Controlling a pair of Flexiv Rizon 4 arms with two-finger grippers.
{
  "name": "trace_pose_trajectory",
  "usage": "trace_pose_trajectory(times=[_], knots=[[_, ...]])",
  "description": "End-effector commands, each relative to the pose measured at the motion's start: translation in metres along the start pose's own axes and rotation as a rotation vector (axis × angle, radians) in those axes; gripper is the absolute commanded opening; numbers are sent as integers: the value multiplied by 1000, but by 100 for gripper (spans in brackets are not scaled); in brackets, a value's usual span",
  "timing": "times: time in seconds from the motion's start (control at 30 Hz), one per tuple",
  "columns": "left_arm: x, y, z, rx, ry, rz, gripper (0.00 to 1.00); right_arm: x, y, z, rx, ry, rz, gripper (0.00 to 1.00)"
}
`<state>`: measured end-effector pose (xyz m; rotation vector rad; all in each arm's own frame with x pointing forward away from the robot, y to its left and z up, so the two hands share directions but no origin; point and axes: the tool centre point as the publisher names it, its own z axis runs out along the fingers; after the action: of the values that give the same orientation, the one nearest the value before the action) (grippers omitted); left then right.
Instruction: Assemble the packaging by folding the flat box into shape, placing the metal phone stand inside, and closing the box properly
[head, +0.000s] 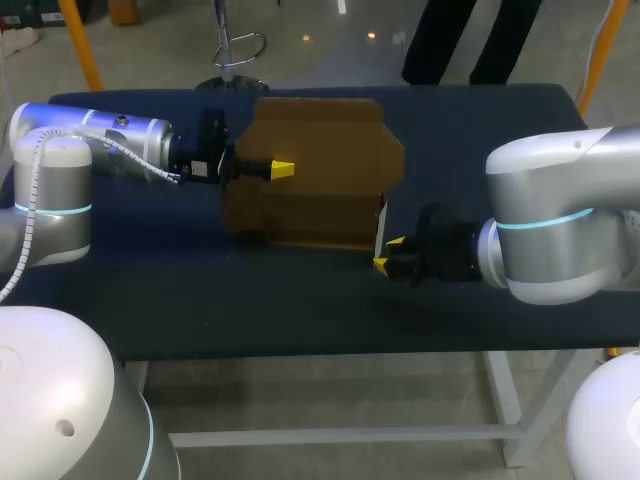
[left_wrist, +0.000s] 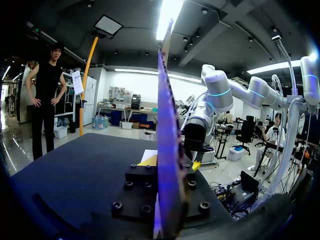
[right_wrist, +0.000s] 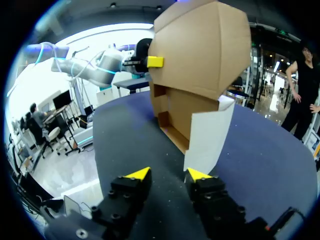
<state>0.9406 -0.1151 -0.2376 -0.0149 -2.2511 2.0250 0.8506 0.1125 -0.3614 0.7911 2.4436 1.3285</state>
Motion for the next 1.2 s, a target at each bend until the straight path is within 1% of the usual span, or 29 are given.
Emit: trace_pose_trajectory(times=[0.03, 0.2, 0.43, 0.77, 1.2], knots=[[-1, 4, -1, 1, 5, 0, 0, 3, -8, -16, -32, -5, -2, 49], [-1, 4, -1, 1, 5, 0, 0, -4, -11, -28, -32, -20, 3, 49], [-1, 4, -1, 1, 5, 0, 0, -19, -13, -37, -42, -21, 11, 49], [-2, 5, -1, -1, 5, 1, 0, -37, -17, -35, -48, -15, 28, 49], [0, 10, -5, -9, 4, 6, 0, -41, -17, -29, -40, -8, 35, 49]])
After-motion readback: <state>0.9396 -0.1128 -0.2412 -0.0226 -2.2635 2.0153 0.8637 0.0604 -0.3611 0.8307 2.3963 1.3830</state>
